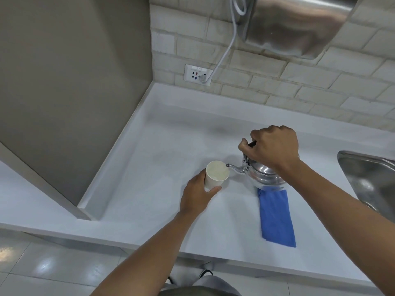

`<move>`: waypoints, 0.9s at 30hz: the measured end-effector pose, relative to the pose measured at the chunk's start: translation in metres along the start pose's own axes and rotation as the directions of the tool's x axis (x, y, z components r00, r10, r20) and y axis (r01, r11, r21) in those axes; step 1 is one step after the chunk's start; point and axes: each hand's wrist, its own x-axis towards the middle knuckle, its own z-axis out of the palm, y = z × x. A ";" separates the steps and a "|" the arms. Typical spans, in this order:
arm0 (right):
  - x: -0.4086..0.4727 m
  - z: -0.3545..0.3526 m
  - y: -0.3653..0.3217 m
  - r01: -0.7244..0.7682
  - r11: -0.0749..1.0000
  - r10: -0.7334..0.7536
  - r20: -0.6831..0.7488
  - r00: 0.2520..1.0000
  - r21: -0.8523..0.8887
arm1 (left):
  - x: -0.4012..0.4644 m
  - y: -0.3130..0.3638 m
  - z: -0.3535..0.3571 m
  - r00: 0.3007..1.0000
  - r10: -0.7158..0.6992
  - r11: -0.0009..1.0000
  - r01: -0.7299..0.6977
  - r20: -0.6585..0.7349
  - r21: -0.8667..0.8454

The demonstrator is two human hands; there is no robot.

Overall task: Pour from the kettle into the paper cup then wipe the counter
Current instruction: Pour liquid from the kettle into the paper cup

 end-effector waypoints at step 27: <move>0.005 -0.001 -0.010 0.073 0.997 -0.073 0.010 0.997 -0.012 | 0.000 0.001 -0.001 1.000 0.008 1.000 -0.008 -0.005 -0.010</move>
